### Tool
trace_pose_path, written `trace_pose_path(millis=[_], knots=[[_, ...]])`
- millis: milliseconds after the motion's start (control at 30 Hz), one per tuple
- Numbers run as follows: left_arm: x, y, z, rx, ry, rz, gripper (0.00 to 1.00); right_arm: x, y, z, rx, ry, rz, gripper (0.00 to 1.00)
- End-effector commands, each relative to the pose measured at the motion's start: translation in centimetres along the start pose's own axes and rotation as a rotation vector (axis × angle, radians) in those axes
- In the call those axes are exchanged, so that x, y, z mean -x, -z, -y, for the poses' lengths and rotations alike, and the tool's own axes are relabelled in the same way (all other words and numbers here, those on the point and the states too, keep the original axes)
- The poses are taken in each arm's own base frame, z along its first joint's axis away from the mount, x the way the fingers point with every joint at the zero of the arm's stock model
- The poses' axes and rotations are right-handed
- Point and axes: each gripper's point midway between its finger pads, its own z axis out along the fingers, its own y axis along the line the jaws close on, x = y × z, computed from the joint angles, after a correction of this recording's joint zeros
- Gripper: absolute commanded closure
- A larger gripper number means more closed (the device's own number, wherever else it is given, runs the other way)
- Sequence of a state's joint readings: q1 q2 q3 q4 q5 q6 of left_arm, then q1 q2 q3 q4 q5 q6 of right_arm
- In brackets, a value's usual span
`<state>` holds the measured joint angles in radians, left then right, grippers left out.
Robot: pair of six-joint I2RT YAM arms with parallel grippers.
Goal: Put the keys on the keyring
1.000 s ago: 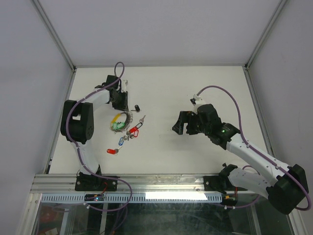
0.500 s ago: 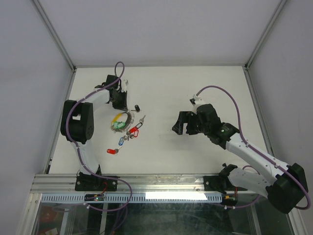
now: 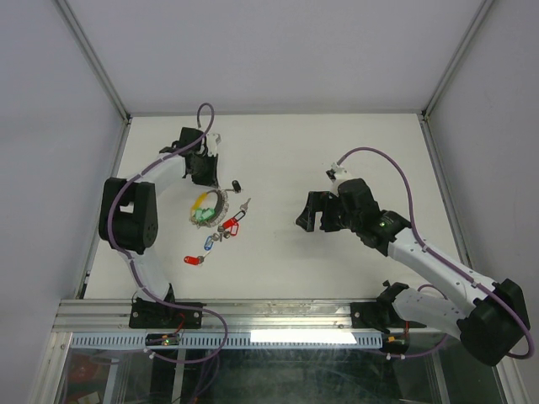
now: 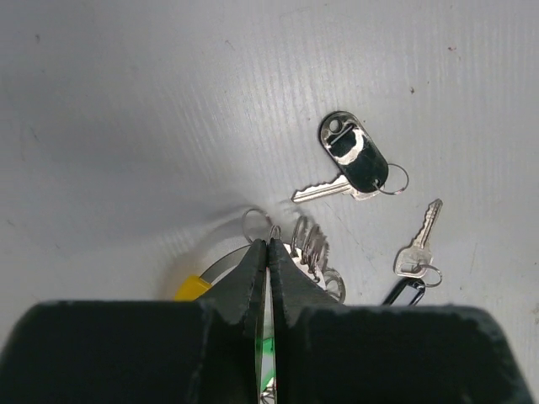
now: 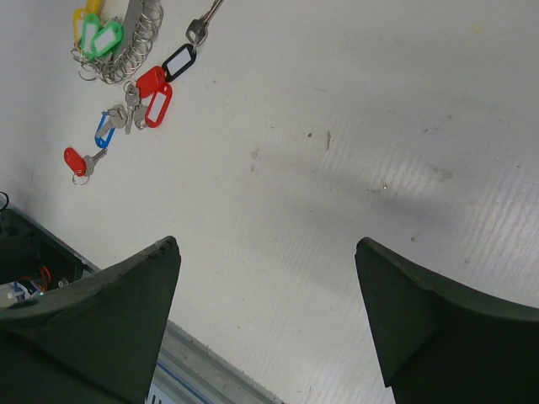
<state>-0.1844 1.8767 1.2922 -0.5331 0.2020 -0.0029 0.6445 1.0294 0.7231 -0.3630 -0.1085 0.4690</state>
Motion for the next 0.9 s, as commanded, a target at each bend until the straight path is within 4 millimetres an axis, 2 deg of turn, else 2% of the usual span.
trace_pose_path(millis=[0, 300, 500, 667, 867], knots=[[3.6, 2.8, 1.4, -0.004, -0.095, 0.152, 1.00, 2.4, 0.3, -0.9, 0.021, 0.023, 0.072, 0.12], [3.6, 3.3, 2.3, -0.011, -0.130, 0.166, 1.00, 2.3, 0.4, -0.8, 0.019, 0.023, 0.071, 0.12], [3.9, 4.3, 4.5, -0.025, -0.190, 0.194, 1.00, 2.5, 0.6, -0.6, 0.007, 0.021, 0.081, 0.12], [4.6, 6.8, 7.0, -0.032, -0.265, 0.248, 1.00, 3.1, 1.1, -0.4, -0.009, 0.013, 0.128, 0.11], [5.2, 10.7, 11.3, -0.061, -0.394, 0.332, 1.00, 4.7, 2.1, -0.2, -0.029, -0.026, 0.223, 0.09]])
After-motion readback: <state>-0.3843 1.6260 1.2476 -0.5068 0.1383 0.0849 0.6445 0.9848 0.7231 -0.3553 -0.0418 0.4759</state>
